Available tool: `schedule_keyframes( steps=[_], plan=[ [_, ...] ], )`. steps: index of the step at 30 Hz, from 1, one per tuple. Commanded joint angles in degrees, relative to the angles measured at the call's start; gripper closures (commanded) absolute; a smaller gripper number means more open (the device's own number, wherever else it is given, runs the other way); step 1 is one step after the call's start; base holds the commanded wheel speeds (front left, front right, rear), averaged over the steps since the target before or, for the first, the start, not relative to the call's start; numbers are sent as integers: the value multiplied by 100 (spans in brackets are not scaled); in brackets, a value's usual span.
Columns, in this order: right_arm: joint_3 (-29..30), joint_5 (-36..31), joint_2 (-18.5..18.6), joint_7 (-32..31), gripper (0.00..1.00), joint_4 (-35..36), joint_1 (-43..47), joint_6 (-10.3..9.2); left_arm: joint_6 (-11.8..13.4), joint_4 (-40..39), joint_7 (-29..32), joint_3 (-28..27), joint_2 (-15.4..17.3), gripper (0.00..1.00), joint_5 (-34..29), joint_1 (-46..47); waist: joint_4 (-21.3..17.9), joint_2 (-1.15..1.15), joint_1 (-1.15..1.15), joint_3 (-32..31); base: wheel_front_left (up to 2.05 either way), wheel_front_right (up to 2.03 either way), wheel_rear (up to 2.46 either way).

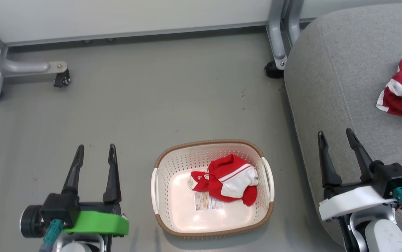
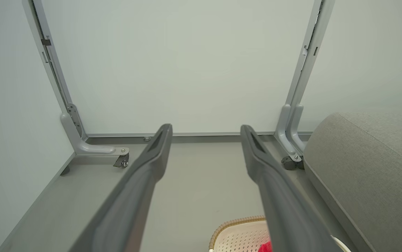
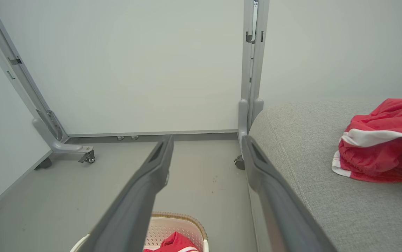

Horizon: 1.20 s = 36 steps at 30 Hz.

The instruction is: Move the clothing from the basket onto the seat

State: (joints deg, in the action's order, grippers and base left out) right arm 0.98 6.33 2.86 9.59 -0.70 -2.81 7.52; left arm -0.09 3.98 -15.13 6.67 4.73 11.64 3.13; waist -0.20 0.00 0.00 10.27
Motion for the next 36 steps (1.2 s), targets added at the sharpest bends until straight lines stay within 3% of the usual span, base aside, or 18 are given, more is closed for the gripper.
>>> schedule_keyframes(
  steps=[1, 18, 36],
  plan=[
    [-12, 0, 12, -38, 0, 58, 116, -6, -48, 34, -1, -51, -4, 0, -53, -153, 28, 0, 0, -174, 0, 0, 0],
    [-117, 57, 9, -307, 0, 249, 652, -6, -289, 465, -2, -239, -121, 0, -369, -532, -16, 0, 0, -643, 0, 0, 0],
    [-114, 86, 9, -323, 0, 299, 612, -6, -330, 626, -2, -295, -166, 0, -473, -338, 32, 0, 0, -583, 0, 0, 0]
  ],
)
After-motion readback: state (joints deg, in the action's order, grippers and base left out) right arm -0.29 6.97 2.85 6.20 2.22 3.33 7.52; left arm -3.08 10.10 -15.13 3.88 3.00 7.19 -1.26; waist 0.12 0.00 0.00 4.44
